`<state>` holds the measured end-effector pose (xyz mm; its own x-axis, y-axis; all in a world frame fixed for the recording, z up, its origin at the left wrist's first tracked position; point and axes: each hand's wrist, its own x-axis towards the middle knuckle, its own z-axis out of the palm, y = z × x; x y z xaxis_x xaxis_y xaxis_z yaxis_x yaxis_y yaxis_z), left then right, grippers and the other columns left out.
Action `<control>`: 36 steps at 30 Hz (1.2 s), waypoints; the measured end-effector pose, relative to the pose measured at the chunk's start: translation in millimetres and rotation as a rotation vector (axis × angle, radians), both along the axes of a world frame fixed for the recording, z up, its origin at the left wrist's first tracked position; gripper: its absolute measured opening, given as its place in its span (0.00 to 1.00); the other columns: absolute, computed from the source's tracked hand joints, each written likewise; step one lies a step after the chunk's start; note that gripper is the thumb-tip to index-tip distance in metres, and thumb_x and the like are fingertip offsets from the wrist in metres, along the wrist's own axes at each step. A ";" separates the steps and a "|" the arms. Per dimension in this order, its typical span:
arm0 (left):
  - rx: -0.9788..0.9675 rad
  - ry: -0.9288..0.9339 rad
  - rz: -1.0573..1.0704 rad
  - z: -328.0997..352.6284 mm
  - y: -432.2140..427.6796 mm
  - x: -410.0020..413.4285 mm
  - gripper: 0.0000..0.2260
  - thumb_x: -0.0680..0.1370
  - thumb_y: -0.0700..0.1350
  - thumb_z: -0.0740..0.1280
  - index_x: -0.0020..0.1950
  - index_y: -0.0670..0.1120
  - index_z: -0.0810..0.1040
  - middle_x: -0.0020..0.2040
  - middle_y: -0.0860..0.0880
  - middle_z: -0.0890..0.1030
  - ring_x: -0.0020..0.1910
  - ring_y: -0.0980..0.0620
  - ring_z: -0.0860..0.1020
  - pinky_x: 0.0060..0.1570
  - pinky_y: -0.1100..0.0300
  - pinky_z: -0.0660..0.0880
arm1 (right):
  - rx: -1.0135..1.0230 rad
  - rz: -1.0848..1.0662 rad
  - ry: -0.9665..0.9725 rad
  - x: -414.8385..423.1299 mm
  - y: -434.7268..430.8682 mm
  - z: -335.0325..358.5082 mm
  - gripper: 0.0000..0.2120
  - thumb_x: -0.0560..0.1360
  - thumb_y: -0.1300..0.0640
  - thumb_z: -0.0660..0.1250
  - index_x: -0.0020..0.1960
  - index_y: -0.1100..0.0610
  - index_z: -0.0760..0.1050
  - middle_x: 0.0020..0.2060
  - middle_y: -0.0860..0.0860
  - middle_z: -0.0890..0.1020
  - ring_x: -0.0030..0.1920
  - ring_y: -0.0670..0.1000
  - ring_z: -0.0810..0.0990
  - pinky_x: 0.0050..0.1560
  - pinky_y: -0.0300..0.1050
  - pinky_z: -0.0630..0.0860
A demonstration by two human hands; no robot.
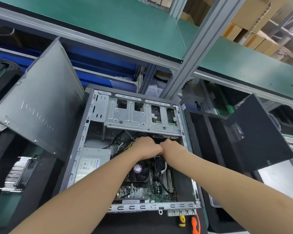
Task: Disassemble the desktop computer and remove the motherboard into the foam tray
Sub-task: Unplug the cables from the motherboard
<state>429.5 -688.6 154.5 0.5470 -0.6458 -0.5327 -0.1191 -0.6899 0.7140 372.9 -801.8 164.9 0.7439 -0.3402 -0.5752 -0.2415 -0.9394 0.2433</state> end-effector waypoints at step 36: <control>0.081 -0.128 -0.357 -20.2 13.4 4.1 0.22 0.81 0.64 0.60 0.72 0.57 0.65 0.77 0.40 0.59 0.71 0.38 0.66 0.66 0.43 0.66 | -0.269 0.237 0.587 -67.4 25.0 -38.9 0.19 0.82 0.62 0.62 0.72 0.63 0.73 0.68 0.60 0.77 0.66 0.62 0.78 0.59 0.55 0.79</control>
<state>433.5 -675.2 134.3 0.3609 -0.7663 -0.5315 -0.4463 -0.6423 0.6231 305.5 -776.8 126.1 0.4070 -0.3944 -0.8239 0.2058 -0.8392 0.5034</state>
